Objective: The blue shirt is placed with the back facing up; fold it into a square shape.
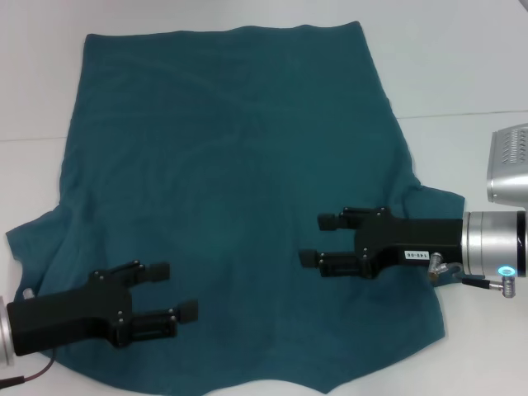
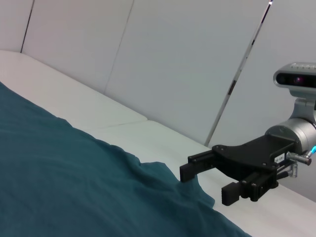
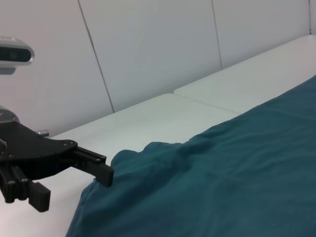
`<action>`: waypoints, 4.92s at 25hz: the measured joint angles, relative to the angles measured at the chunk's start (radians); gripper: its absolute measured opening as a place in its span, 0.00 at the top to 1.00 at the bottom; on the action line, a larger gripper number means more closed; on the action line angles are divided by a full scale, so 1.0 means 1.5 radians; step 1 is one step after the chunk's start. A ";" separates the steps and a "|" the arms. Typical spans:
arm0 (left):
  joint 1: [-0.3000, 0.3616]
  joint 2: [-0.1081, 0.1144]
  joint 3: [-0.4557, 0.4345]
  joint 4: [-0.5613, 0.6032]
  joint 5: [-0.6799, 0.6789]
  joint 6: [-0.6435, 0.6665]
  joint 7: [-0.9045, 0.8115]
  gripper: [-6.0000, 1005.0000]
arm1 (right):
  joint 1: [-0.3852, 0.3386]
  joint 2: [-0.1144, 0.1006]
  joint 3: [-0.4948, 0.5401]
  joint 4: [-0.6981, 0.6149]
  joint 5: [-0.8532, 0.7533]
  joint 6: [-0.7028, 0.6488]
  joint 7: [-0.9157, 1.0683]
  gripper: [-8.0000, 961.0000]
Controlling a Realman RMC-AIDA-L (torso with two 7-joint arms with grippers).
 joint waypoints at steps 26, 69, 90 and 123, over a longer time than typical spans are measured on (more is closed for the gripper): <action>0.018 0.006 -0.068 0.059 0.003 -0.078 -0.180 0.10 | -0.001 0.006 0.016 0.000 0.005 0.017 0.011 0.03; 0.014 0.015 -0.108 0.083 0.165 -0.257 -0.332 0.15 | 0.003 0.012 0.042 -0.015 0.005 0.018 0.044 0.03; 0.015 0.017 -0.116 0.086 0.183 -0.285 -0.377 0.82 | 0.000 0.013 0.051 -0.016 0.006 0.018 0.041 0.03; 0.011 0.046 -0.185 0.148 0.237 -0.315 -0.388 0.96 | 0.003 0.024 0.052 -0.009 0.006 0.018 0.043 0.03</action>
